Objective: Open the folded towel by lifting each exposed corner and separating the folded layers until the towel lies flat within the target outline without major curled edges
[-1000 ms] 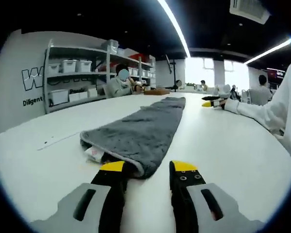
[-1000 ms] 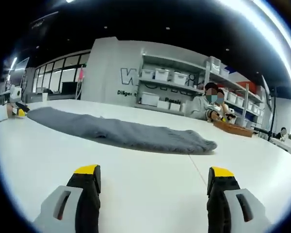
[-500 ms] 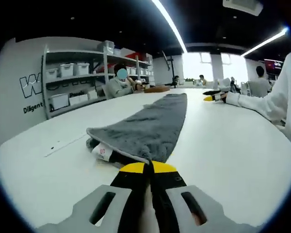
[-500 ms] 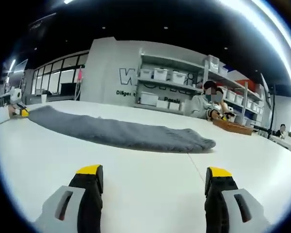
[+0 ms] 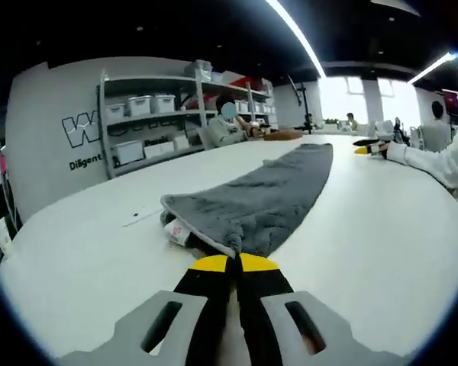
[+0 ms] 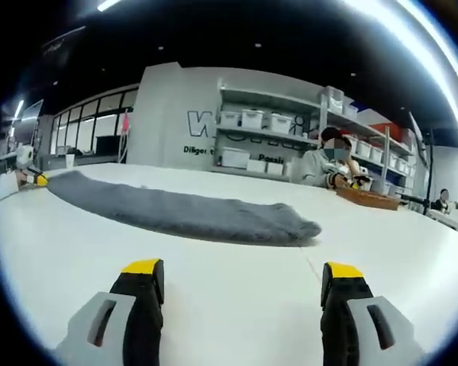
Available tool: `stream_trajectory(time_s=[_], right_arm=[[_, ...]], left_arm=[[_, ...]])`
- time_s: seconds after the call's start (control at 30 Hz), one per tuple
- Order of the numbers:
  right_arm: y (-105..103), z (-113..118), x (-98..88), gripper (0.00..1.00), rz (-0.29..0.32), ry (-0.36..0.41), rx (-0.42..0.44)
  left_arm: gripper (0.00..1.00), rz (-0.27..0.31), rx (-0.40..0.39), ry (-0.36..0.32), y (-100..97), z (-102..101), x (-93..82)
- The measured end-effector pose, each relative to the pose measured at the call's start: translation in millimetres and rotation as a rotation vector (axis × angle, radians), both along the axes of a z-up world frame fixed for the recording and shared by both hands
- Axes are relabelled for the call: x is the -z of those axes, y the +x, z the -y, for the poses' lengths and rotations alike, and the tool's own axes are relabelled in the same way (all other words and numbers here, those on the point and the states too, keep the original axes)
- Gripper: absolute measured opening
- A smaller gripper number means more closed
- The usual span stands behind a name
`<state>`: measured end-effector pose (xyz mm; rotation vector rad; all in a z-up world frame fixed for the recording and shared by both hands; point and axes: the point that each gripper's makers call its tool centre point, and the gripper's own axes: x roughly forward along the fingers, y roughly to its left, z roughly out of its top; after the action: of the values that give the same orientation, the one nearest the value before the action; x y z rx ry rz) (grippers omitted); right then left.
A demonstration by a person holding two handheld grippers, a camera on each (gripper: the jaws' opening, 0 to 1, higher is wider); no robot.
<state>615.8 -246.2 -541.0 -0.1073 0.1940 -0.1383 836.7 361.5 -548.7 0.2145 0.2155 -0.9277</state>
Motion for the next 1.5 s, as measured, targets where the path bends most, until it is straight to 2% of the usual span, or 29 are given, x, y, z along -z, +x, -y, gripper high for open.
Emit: stream_trajectory(time_s=[0.1, 0.23, 0.3, 0.4, 0.5, 0.7, 1.1, 1.27, 1.4, 1.5], right_arm=[[0.4, 0.0, -0.7, 0.84, 0.006, 0.006, -0.002], [0.7, -0.1, -2.1, 0.84, 0.013, 0.014, -0.005], [0.5, -0.3, -2.2, 0.83, 0.014, 0.015, -0.005], [-0.1, -1.4, -2.7, 0.83, 0.017, 0.020, -0.005], [-0.7, -1.1, -2.6, 0.83, 0.018, 0.023, -0.004], [-0.8, -0.7, -2.3, 0.82, 0.017, 0.022, -0.002], [-1.5, 1.3, -1.7, 0.81, 0.012, 0.021, 0.001], [-1.6, 1.8, -1.6, 0.81, 0.011, 0.021, 0.001], [-1.5, 1.5, -1.7, 0.81, 0.012, 0.021, 0.001], [-1.6, 1.0, -1.8, 0.81, 0.012, 0.022, 0.001]], left_arm=[[0.02, -0.021, -0.066, -0.049, 6.0, -21.1, -1.8], [0.02, -0.059, -0.158, -0.149, 13.2, -51.8, -4.6], [0.02, -0.065, -0.198, -0.170, 16.3, -64.1, -4.9], [0.02, -0.054, -0.279, -0.171, 19.0, -93.9, -5.7], [0.02, -0.045, -0.320, -0.176, 17.7, -114.4, -7.0], [0.02, -0.034, -0.393, -0.169, 16.7, -149.1, -7.0], [0.02, 0.002, -0.515, -0.061, 8.7, -193.5, -6.1], [0.02, 0.004, -0.588, -0.057, 3.1, -215.0, -6.0], [0.02, -0.010, -0.620, -0.059, 0.1, -228.1, -3.1], [0.02, -0.003, -0.626, -0.044, -3.8, -230.1, -4.1]])
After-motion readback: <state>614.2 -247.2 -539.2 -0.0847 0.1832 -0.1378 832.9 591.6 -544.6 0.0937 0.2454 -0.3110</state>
